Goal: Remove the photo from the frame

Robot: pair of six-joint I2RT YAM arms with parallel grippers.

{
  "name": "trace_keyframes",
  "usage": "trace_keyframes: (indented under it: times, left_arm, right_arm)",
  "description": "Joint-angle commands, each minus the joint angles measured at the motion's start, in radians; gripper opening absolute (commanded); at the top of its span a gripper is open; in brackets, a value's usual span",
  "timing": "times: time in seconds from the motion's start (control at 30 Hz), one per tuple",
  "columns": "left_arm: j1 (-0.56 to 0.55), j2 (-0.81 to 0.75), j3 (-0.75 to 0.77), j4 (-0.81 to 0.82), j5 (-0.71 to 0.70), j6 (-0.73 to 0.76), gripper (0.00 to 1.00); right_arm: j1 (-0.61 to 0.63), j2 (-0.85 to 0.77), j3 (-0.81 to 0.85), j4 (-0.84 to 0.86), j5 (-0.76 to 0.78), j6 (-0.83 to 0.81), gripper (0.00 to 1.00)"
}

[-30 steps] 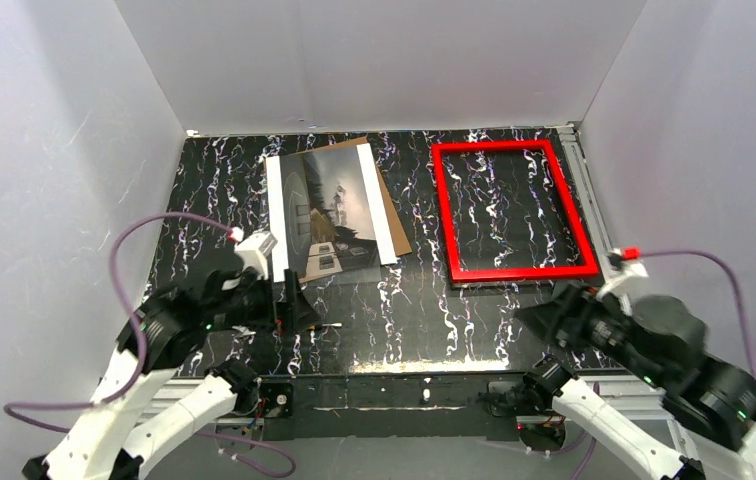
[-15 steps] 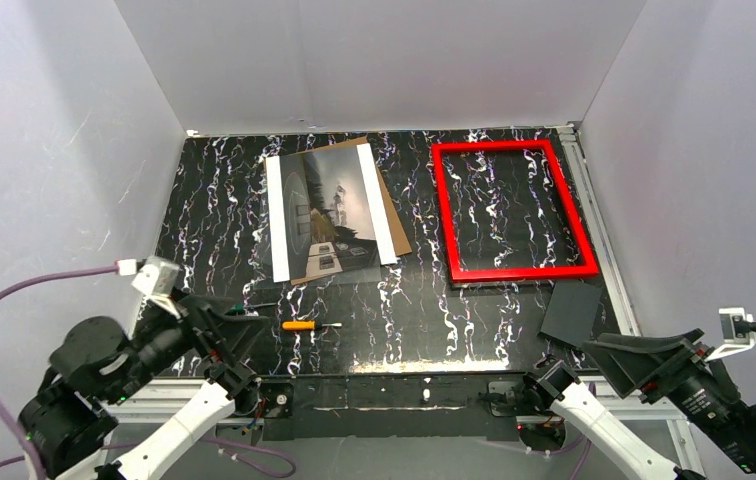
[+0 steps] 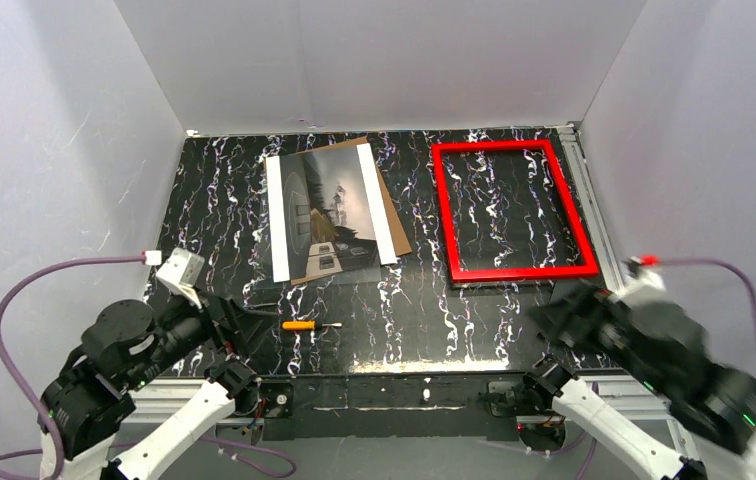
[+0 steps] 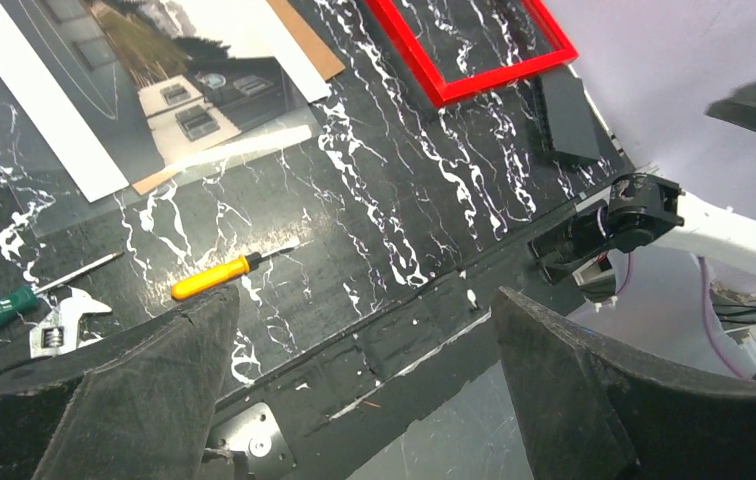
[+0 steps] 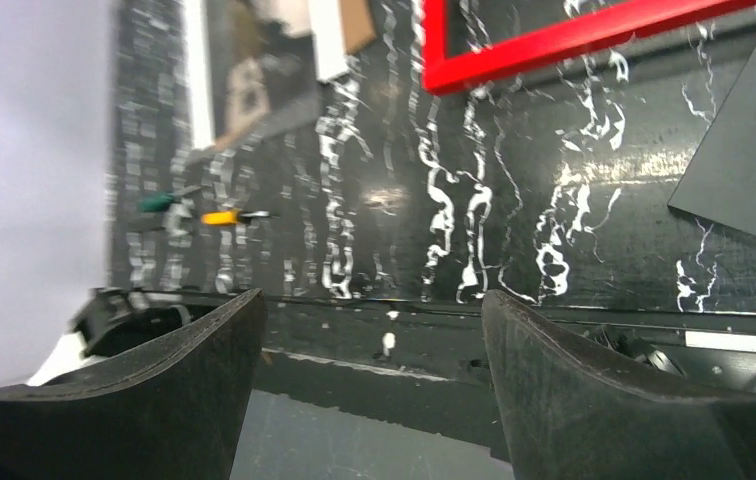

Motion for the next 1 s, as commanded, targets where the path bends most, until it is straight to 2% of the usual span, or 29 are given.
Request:
trace_keyframes:
  times: [0.0, 0.13, 0.23, 0.33, 0.5, 0.63, 0.8, 0.9, 0.97]
  left_arm:
    - [-0.004, 0.056, -0.019, 0.043, 0.032, -0.018, 0.98]
    - [-0.003, 0.079, -0.038, 0.042, 0.069, -0.029, 0.98]
    - [-0.003, 0.083, -0.045, 0.024, 0.078, -0.020, 0.98]
    - [-0.004, 0.082, -0.045, 0.009, 0.073, -0.009, 0.98]
    - [-0.003, 0.097, -0.043, 0.009, 0.083, 0.017, 0.98]
    - [-0.004, 0.113, -0.032, -0.004, 0.086, 0.046, 0.98]
    - [-0.004, 0.121, -0.020, -0.033, 0.079, 0.087, 0.98]
    - [-0.004, 0.124, -0.015, -0.049, 0.075, 0.101, 0.98]
    - [-0.004, 0.124, -0.011, -0.055, 0.073, 0.104, 0.98]
  right_arm:
    - [0.008, 0.246, -0.134, 0.225, 0.012, 0.008, 0.87]
    - [-0.043, 0.533, -0.190, 0.486, -0.013, -0.131, 0.90]
    - [-0.187, 0.777, -0.160, 0.603, -0.159, -0.241, 0.84]
    - [-0.248, 0.988, -0.115, 0.695, -0.229, -0.387, 0.81]
    - [-0.255, 1.301, 0.001, 0.711, -0.303, -0.534, 0.75]
    - [-0.255, 1.440, 0.052, 0.710, -0.299, -0.544, 0.68]
    - [-0.235, 1.527, 0.082, 0.711, -0.182, -0.571, 0.50]
    - [-0.225, 1.569, 0.107, 0.708, -0.157, -0.587, 0.29]
    - [-0.216, 1.593, 0.129, 0.708, -0.143, -0.598, 0.20]
